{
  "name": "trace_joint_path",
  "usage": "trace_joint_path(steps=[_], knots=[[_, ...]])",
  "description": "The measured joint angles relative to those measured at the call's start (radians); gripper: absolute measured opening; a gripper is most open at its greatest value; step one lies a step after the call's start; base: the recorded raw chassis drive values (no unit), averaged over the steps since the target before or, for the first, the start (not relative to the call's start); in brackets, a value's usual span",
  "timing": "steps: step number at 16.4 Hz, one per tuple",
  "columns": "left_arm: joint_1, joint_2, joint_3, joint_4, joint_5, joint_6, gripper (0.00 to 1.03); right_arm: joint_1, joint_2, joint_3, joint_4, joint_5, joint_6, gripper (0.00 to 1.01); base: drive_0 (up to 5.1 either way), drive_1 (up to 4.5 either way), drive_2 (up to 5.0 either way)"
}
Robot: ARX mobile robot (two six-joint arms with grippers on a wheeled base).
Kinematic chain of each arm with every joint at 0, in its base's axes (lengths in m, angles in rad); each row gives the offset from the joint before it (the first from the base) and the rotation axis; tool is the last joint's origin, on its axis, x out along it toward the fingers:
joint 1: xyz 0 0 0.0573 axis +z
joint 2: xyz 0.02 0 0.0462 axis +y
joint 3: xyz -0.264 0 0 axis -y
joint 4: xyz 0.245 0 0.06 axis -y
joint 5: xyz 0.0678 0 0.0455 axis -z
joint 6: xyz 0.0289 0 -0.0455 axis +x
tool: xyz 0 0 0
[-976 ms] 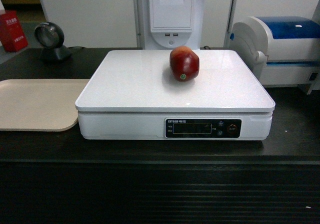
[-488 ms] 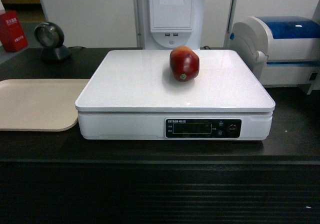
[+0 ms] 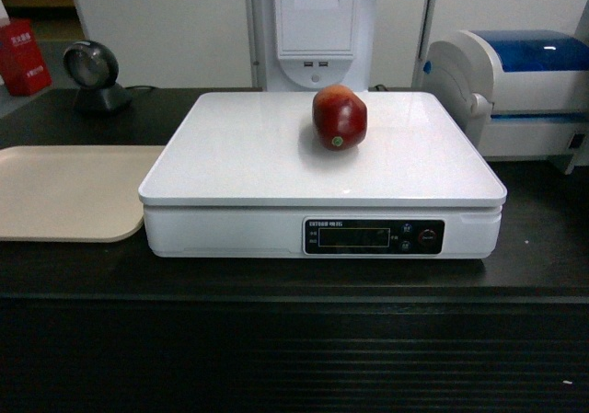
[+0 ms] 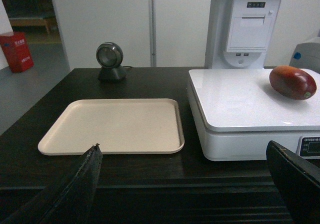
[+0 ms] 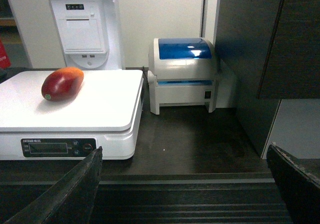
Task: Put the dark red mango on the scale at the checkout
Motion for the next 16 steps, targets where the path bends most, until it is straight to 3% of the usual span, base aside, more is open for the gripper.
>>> trace_joint_path(steps=[16], knots=[[0.000,0.000,0.000,0.000,0.000,0.003,0.98,0.000,0.000,0.000,0.000,0.000,0.000,0.98,0.0,0.00,0.0]])
